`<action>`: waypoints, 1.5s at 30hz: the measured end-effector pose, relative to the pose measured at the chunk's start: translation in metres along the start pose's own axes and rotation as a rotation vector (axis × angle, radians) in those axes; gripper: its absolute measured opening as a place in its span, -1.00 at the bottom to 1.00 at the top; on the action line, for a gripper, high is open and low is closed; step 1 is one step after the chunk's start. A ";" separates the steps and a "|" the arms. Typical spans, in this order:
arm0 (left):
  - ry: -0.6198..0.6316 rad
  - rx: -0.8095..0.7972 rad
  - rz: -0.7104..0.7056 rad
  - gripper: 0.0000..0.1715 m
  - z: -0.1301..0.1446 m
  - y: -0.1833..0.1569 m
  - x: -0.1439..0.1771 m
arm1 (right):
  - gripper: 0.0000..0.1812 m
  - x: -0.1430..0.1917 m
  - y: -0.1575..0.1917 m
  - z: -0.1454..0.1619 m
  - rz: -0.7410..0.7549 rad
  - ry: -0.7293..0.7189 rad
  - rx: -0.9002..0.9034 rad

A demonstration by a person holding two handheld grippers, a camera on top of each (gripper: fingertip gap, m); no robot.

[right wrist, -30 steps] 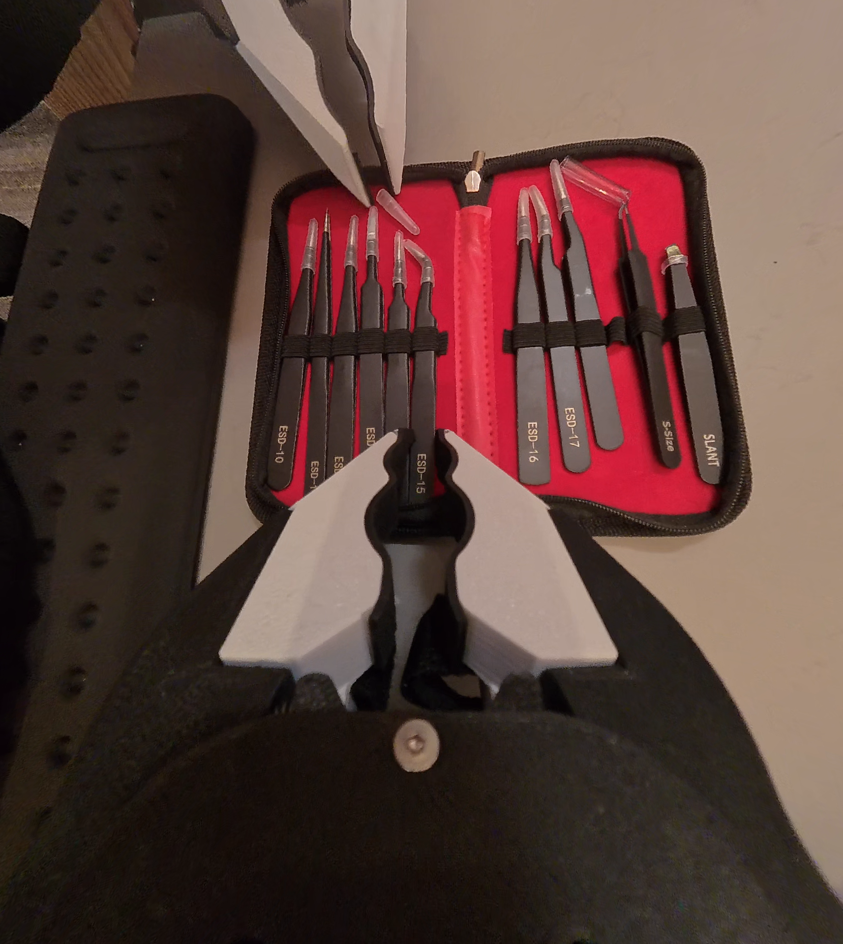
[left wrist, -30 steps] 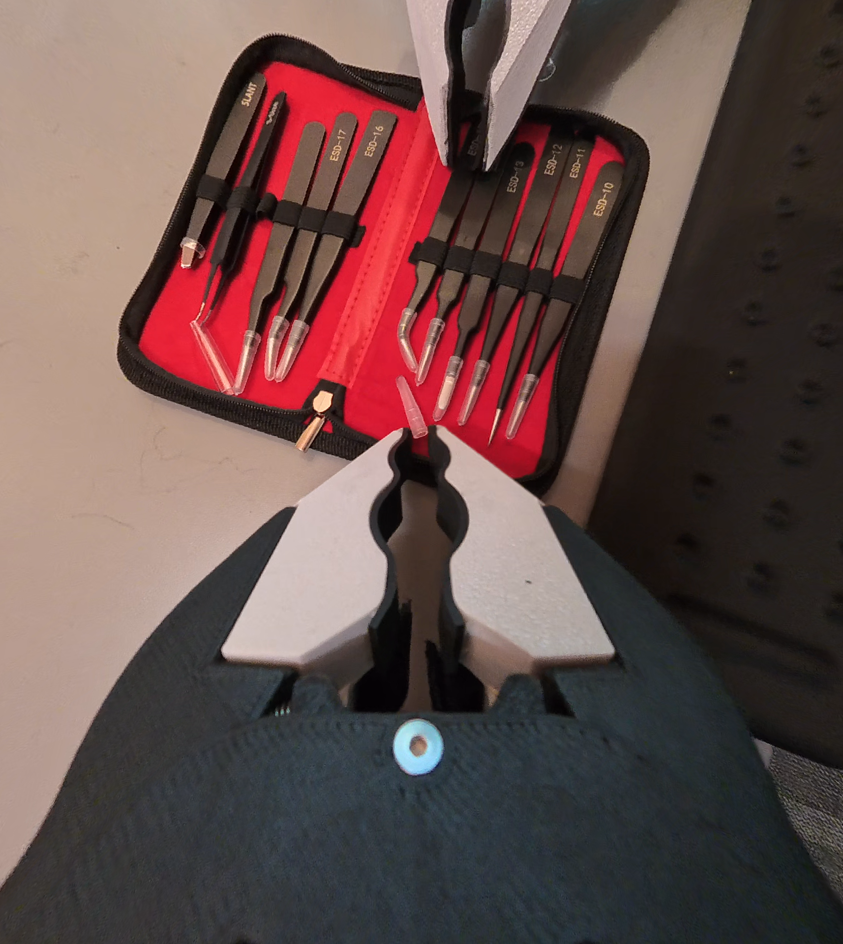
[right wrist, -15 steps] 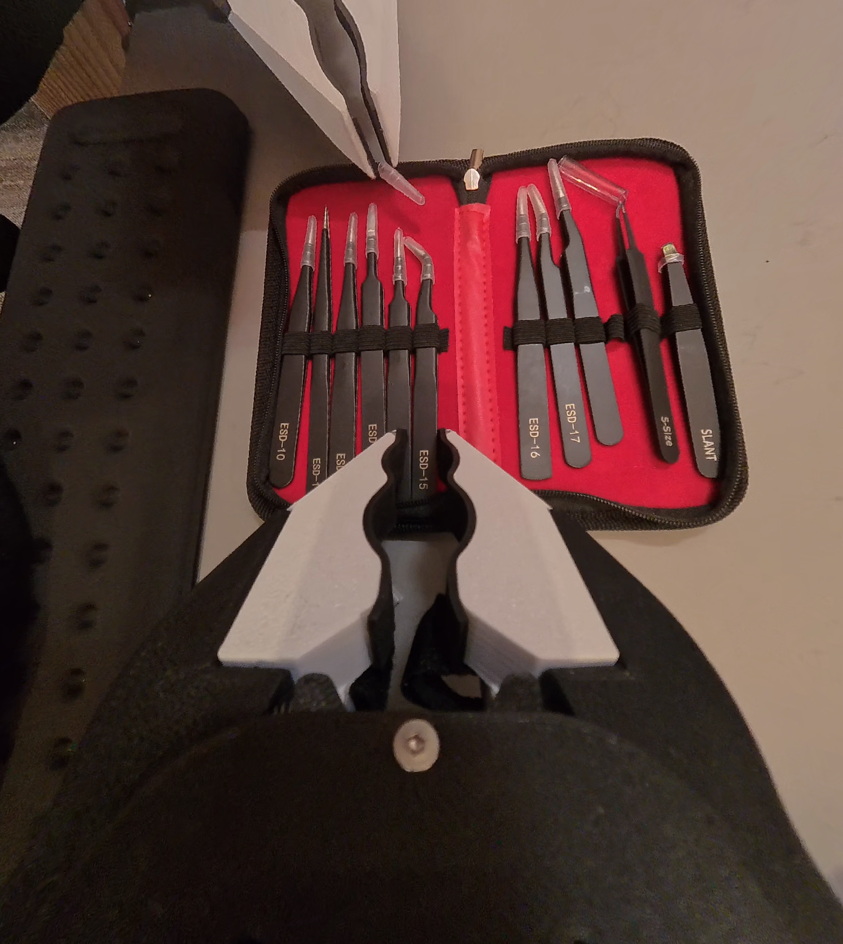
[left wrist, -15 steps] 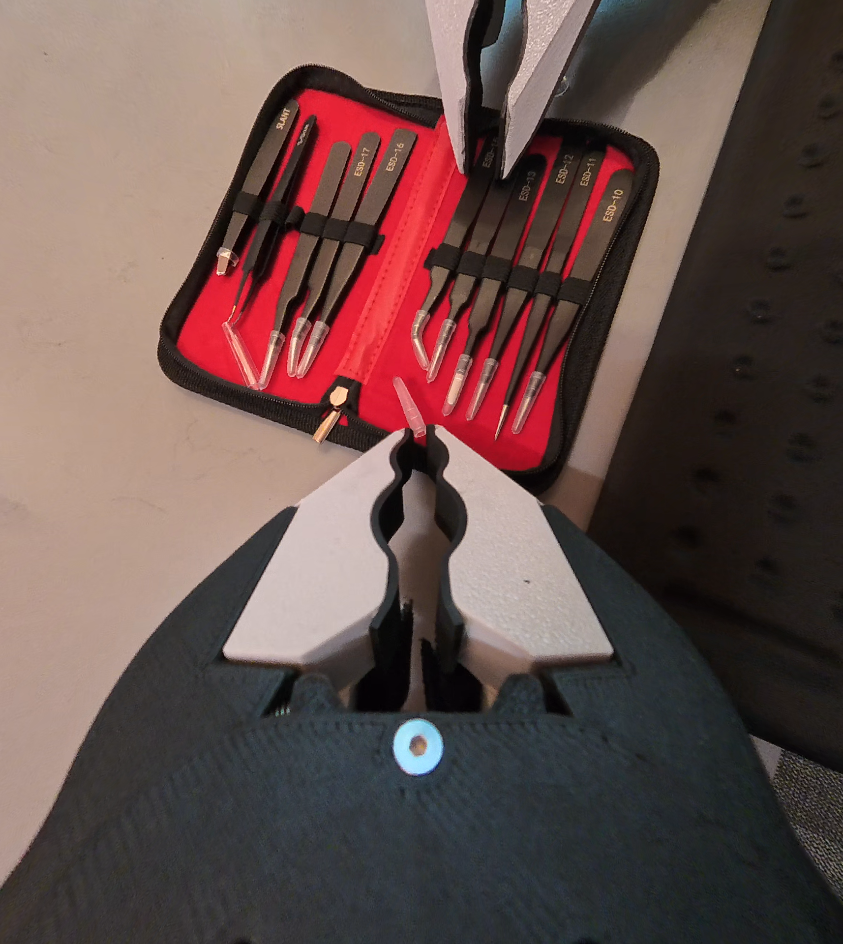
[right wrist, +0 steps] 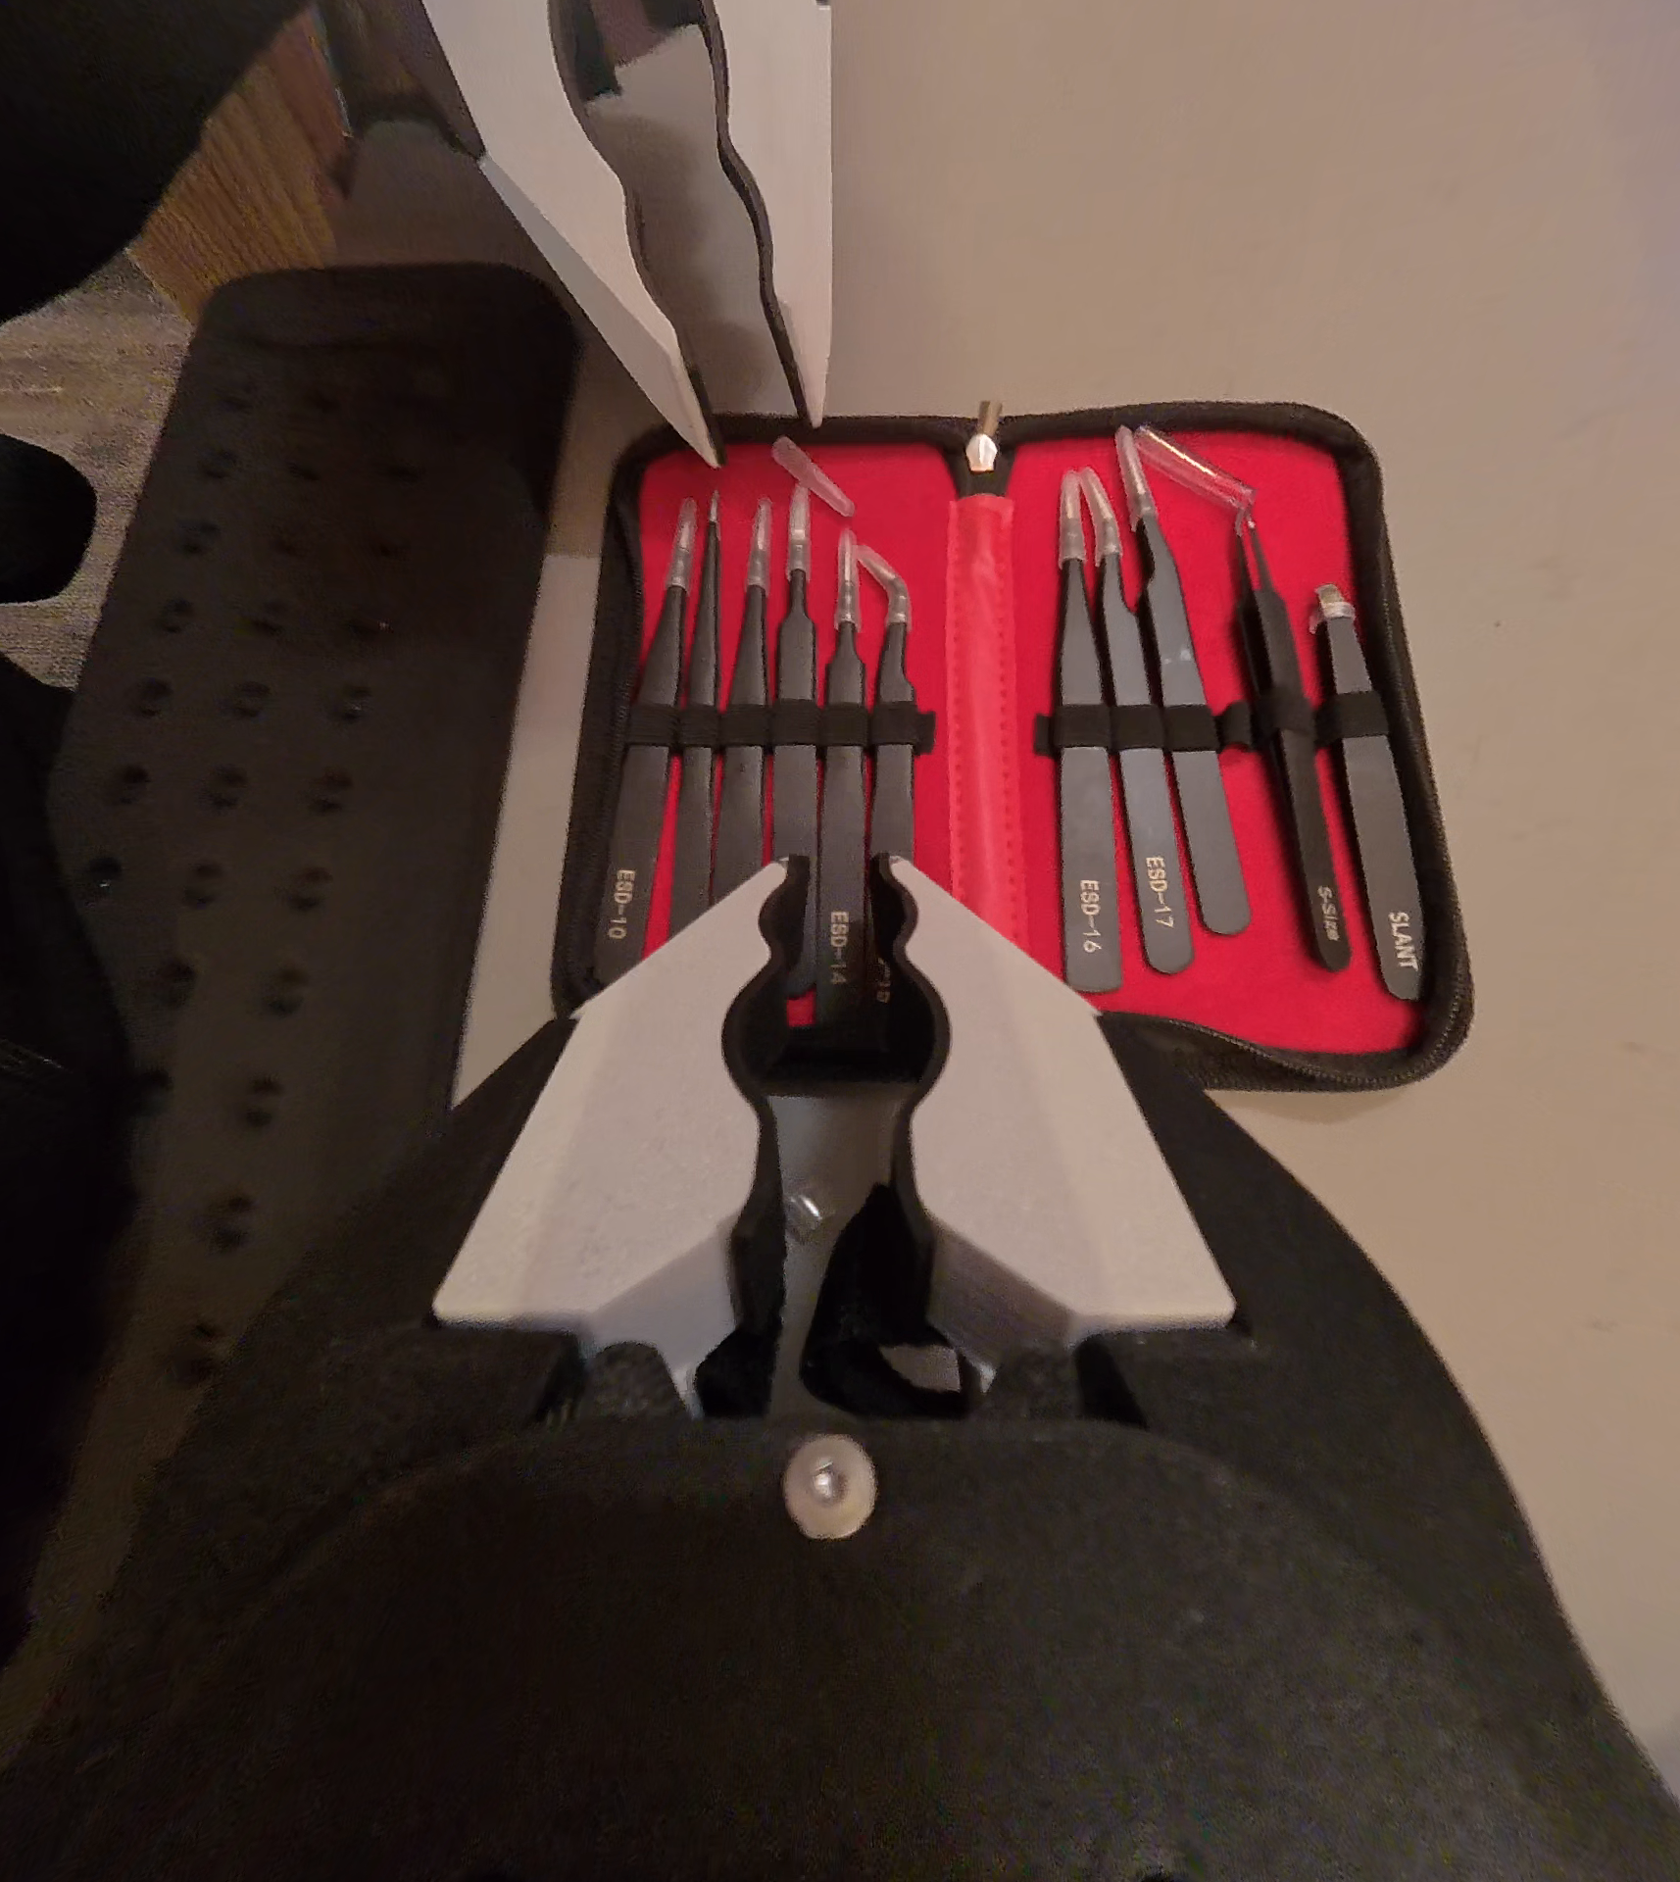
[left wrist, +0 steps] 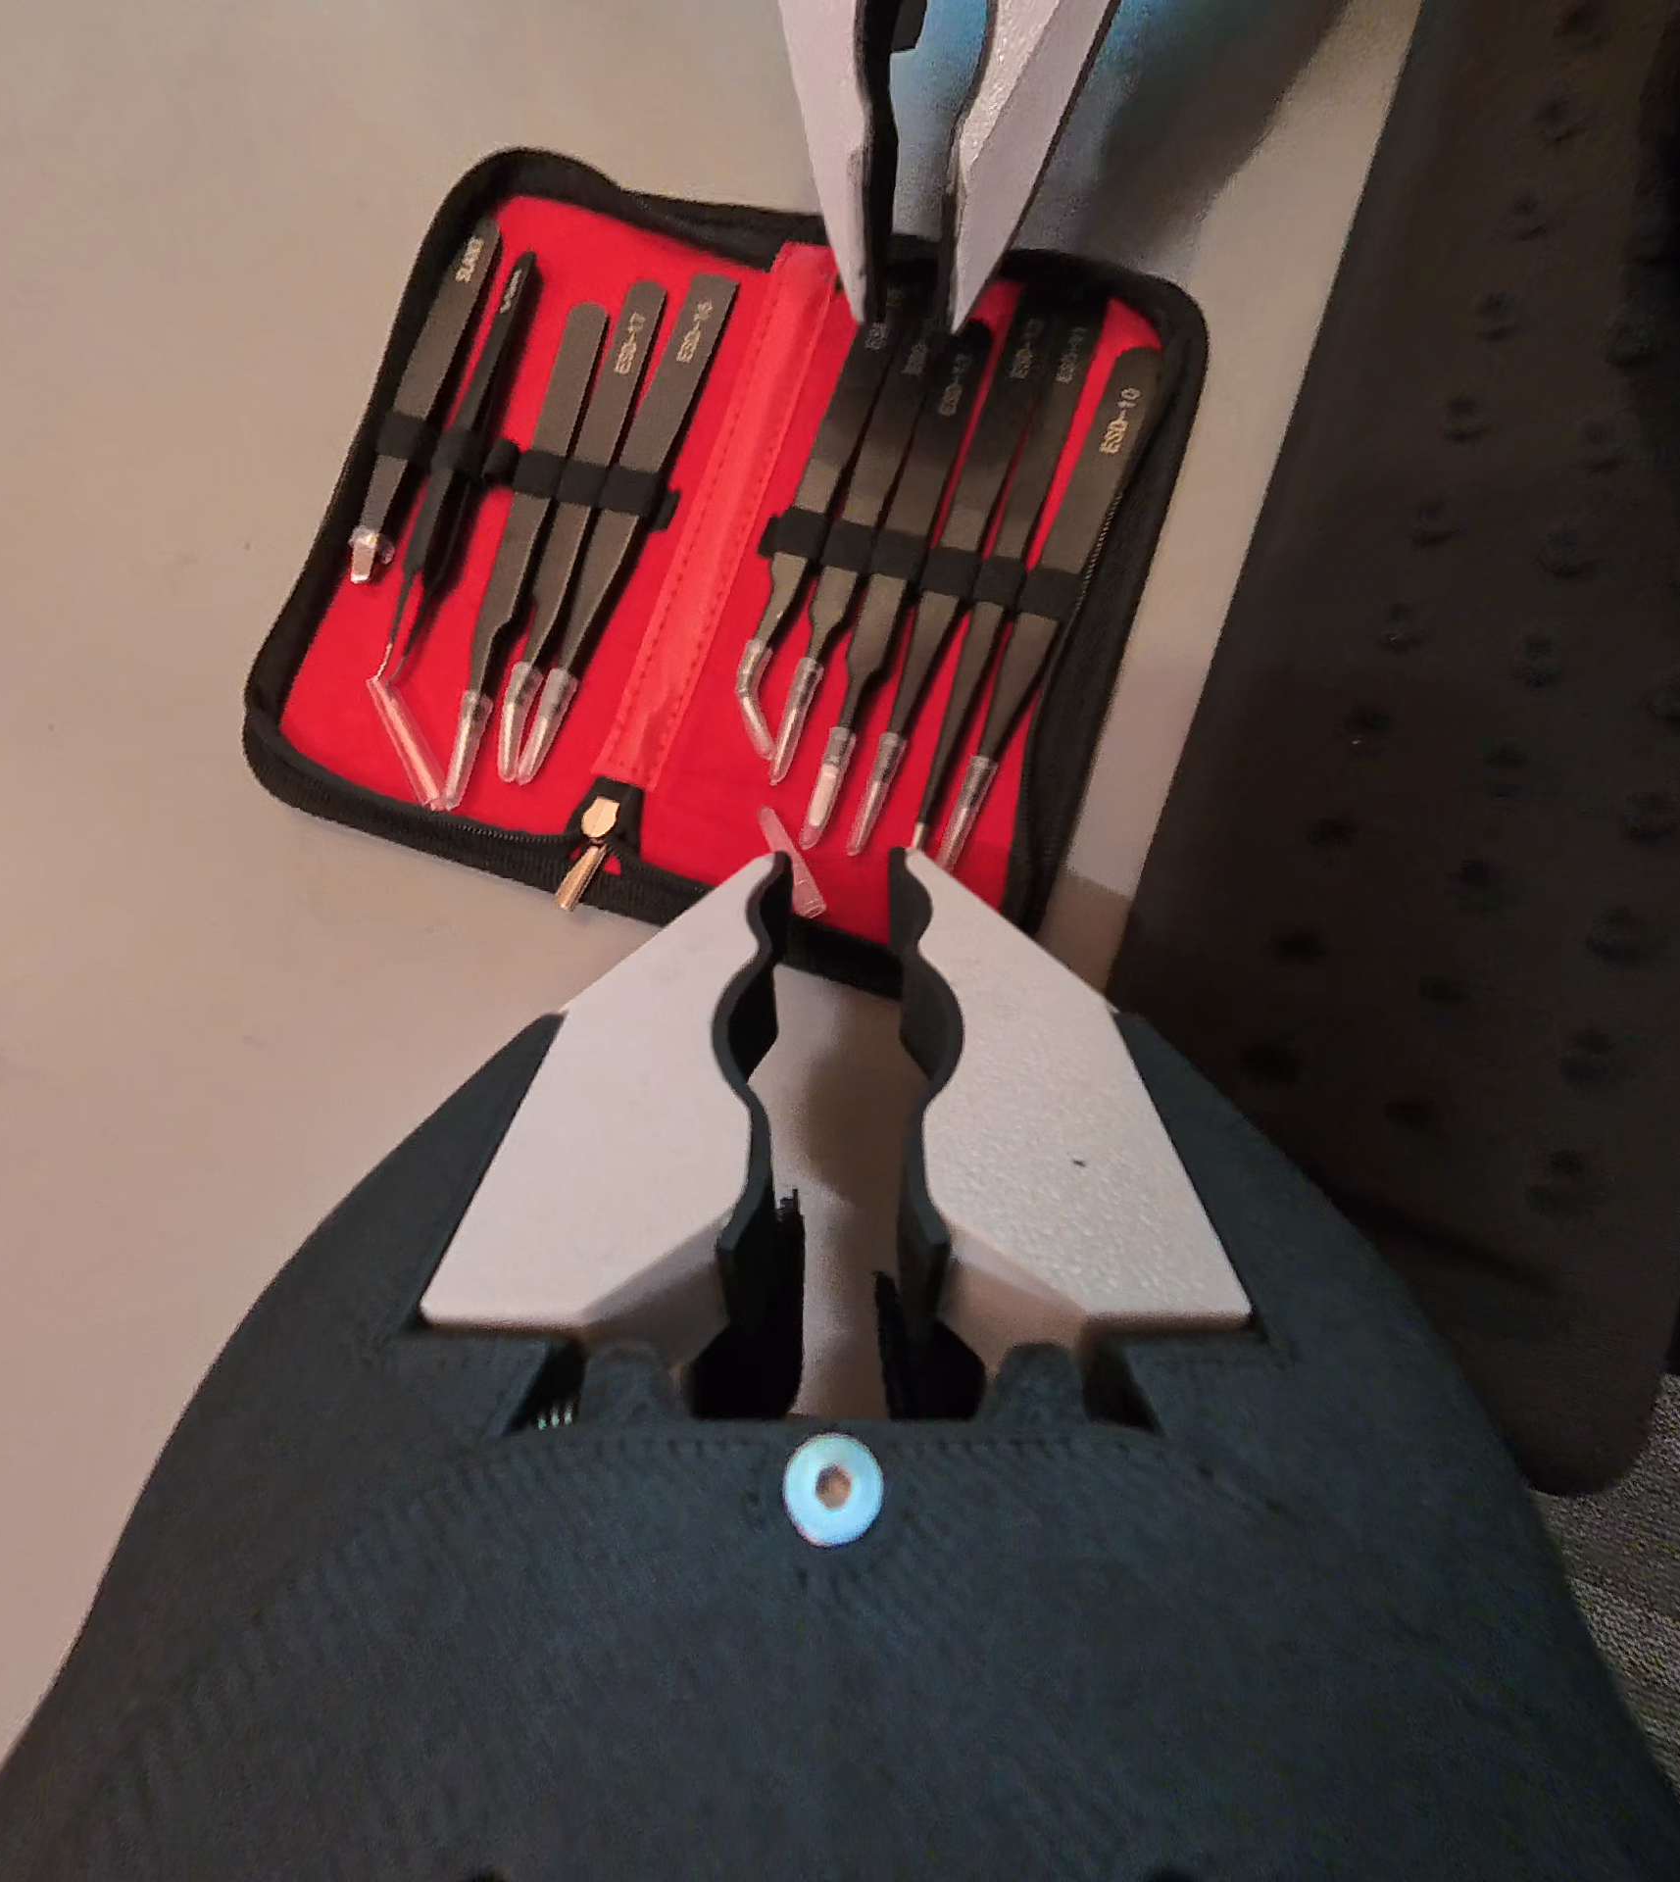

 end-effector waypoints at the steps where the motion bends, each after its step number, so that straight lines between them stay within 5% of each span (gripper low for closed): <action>1: -0.002 -0.004 0.006 -0.84 -0.001 -0.001 -0.001 | -0.89 0.000 0.002 0.000 -0.007 0.003 0.004; 7: 0.024 -0.014 0.033 -0.98 0.001 -0.002 -0.012 | -0.91 -0.007 0.011 0.008 -0.027 0.041 0.006; 45: -0.022 0.021 0.116 -0.98 0.003 -0.022 -0.010 | -0.91 -0.001 0.035 0.019 -0.047 0.029 -0.019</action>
Point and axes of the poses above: each gripper's, where its closed fingertips meet, x back along the fingers, z out of its underside, y = z × x across the jaws, the point moved 6 cm from there along x, back along the fingers
